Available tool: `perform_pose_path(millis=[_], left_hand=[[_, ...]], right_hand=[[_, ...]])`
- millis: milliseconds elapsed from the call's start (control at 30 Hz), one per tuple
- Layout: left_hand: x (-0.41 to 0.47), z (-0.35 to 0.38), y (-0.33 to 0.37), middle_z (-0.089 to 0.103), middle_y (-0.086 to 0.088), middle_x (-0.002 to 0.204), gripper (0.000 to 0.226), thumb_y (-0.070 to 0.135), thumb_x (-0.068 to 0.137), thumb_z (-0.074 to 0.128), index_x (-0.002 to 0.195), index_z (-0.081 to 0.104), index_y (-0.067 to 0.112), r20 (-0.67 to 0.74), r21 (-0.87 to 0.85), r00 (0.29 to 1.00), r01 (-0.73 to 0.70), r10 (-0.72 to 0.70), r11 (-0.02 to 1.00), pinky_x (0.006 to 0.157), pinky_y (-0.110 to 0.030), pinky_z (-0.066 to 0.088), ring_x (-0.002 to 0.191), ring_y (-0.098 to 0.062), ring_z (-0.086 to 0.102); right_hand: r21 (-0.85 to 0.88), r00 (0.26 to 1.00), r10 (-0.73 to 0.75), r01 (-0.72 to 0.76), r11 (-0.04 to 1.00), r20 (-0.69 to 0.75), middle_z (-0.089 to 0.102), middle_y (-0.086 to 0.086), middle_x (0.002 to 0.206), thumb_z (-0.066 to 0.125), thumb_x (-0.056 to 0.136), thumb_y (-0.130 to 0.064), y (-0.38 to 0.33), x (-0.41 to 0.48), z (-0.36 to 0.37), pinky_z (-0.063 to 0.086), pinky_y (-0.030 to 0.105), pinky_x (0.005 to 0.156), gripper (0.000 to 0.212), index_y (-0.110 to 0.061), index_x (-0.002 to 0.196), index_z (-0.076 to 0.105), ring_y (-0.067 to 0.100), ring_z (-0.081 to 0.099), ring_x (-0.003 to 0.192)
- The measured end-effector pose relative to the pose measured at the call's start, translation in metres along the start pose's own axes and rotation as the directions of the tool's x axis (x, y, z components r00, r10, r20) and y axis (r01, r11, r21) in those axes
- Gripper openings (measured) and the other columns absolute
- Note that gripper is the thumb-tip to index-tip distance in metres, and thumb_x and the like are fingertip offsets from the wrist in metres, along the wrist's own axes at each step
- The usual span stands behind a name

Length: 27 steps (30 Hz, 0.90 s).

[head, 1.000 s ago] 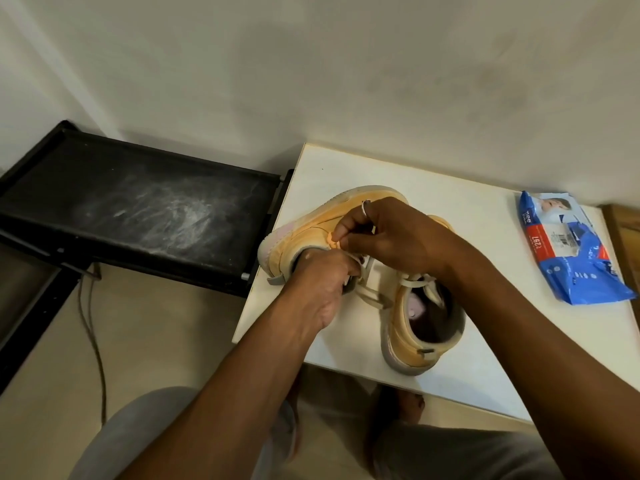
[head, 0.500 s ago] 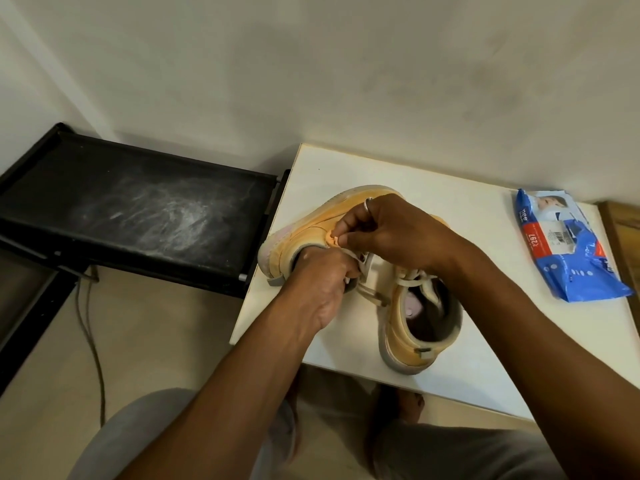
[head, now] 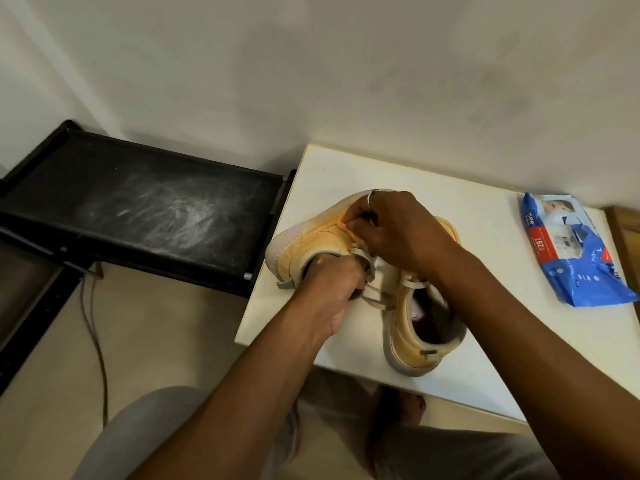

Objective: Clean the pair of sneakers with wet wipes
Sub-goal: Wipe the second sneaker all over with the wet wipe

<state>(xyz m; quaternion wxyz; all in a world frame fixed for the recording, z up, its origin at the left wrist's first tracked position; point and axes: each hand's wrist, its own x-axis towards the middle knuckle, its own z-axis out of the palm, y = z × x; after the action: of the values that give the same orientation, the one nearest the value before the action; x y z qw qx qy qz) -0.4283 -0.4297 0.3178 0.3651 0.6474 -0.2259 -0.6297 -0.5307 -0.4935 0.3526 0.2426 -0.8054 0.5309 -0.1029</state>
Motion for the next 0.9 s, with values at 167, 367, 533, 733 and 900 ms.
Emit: perform_pose_path(millis=[167,367,533,733,900], left_hand=[[-0.005,0.006,0.0,0.054,-0.002,0.073,0.026,-0.011,0.079,0.054,0.074,0.055,0.015,-0.01,0.02,1.0,0.011,-0.011,1.0,0.068,-0.032,0.043,0.073,-0.02,0.051],[-0.002,0.008,-0.002,0.059,-0.005,0.079,0.024,-0.011,0.077,0.054,0.077,0.058,0.013,-0.023,0.01,0.999,0.042,-0.042,0.999,0.075,-0.038,0.05,0.082,-0.025,0.057],[-0.001,0.01,-0.003,0.056,-0.006,0.077,0.021,-0.008,0.079,0.051,0.074,0.056,0.012,-0.028,0.027,0.998,0.063,-0.062,0.998,0.072,-0.036,0.046,0.079,-0.023,0.052],[-0.001,0.01,-0.003,0.061,-0.008,0.088,0.023,-0.009,0.078,0.055,0.092,0.063,0.007,-0.041,0.049,0.997,0.069,-0.067,0.996,0.082,-0.04,0.052,0.093,-0.03,0.06],[0.003,0.01,-0.005,0.06,-0.009,0.091,0.034,-0.011,0.075,0.054,0.106,0.064,0.001,-0.055,0.05,0.995,0.082,-0.08,0.995,0.078,-0.036,0.05,0.092,-0.029,0.06]], right_hand=[[0.063,0.999,0.01,-0.012,0.998,0.032,0.067,-0.011,0.089,0.06,0.092,-0.02,0.002,-0.002,-0.002,0.045,0.019,0.069,0.016,-0.026,0.098,0.073,0.006,0.059,0.079],[-0.069,0.999,-0.022,0.024,0.997,0.029,0.062,-0.018,0.088,0.058,0.094,-0.021,0.001,0.001,0.002,0.041,0.012,0.068,0.017,-0.03,0.099,0.072,0.003,0.058,0.083],[0.048,0.982,-0.165,0.161,0.986,0.094,0.058,-0.021,0.09,0.059,0.095,-0.019,-0.004,-0.001,0.0,0.039,0.008,0.071,0.017,-0.03,0.099,0.071,-0.004,0.052,0.081],[-0.258,0.987,-0.158,0.153,0.954,0.003,0.062,-0.016,0.104,0.059,0.093,-0.025,0.011,0.004,-0.007,0.047,0.033,0.081,0.016,-0.034,0.102,0.071,0.01,0.049,0.106],[-0.247,0.992,-0.129,0.123,0.961,-0.009,0.063,-0.013,0.1,0.061,0.092,-0.021,0.019,0.004,-0.007,0.05,0.038,0.081,0.018,-0.032,0.099,0.073,0.012,0.051,0.102]])
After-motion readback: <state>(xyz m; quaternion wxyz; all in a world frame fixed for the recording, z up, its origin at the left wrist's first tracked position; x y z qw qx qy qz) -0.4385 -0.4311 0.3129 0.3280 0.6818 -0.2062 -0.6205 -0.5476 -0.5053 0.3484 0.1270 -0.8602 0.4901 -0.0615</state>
